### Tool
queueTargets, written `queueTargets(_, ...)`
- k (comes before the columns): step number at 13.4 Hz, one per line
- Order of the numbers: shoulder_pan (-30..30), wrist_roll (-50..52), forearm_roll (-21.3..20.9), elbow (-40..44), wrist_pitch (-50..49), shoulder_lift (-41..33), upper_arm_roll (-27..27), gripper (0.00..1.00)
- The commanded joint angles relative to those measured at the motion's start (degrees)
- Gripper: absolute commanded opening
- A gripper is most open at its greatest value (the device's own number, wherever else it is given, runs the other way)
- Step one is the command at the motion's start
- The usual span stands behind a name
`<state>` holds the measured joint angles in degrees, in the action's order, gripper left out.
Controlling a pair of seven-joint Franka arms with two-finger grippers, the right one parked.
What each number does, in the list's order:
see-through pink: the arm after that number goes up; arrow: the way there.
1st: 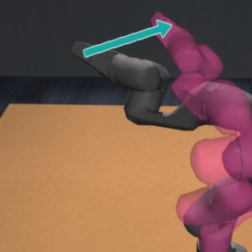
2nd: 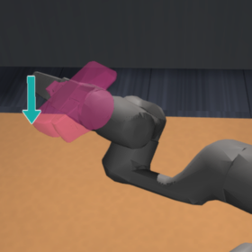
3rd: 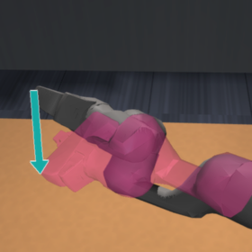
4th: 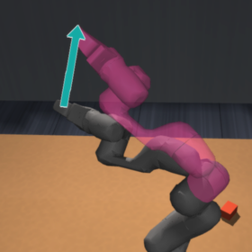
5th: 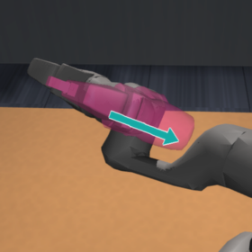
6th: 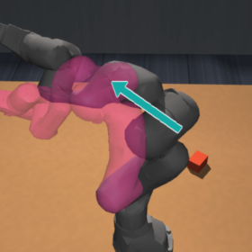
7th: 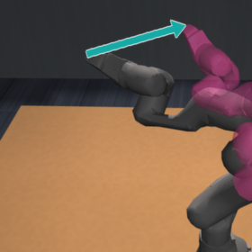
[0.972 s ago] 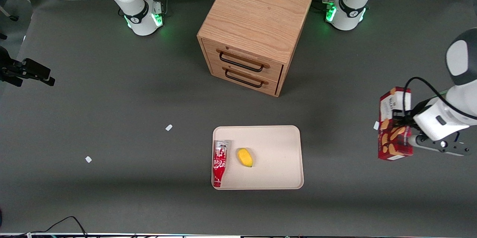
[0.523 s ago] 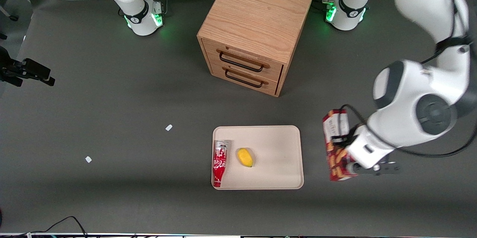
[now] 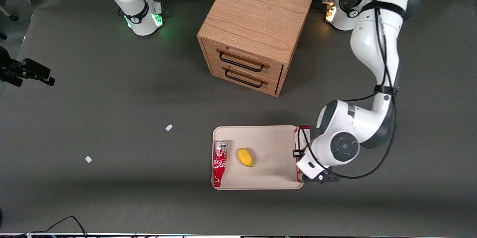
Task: Place red cookie box on tray
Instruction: 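Carry the box over the white tray and lower it upright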
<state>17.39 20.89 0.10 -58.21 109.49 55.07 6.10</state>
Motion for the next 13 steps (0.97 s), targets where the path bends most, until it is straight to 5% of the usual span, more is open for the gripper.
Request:
queueTargets(1, 1.59, 0.73, 0.34, 2.76, -0.95, 1.35, -1.18, 0.0)
queueTargets(9, 2.74, 1.08, 0.43, 1.88, 1.51, 2.32, -1.09, 0.0)
queueTargets(10, 2.74, 0.91, 0.43, 1.62, 1.6, 2.32, -1.18, 0.25)
queueTargets(11, 2.74, 1.08, 0.34, 1.35, 1.6, 2.23, -1.27, 0.92)
queueTargets(13, 2.56, 0.91, 0.34, 0.21, 1.6, 1.27, -1.18, 1.0)
